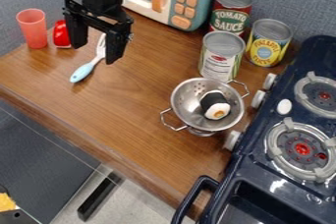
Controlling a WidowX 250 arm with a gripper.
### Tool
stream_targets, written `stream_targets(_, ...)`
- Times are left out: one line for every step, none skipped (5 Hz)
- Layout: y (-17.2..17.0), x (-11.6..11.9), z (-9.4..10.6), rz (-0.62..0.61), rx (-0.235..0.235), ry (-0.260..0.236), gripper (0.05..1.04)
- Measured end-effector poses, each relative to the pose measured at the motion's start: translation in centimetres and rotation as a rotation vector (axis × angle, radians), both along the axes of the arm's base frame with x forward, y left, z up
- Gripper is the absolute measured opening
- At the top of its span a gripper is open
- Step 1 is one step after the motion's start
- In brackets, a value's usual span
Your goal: Moved the silver strainer to the right side of the table
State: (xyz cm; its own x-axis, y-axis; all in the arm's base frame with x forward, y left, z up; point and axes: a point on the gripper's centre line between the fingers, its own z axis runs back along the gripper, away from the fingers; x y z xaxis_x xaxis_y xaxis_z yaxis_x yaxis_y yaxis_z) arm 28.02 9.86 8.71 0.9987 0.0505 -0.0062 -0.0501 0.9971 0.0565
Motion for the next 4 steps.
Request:
stream_targets(0.0, -0.2, -0.9, 0.009, -0.004, 0.032, 1.001)
stream_targets(-0.5, 1.1, -1.6, 0.038, 0.066, 0.046, 1.001)
stream_targets(-0.5, 2.2, -1.4, 0.032, 0.085, 0.030, 1.001)
stream_targets(-0.5, 2.5, -1.8, 0.020, 0.083, 0.039, 1.001)
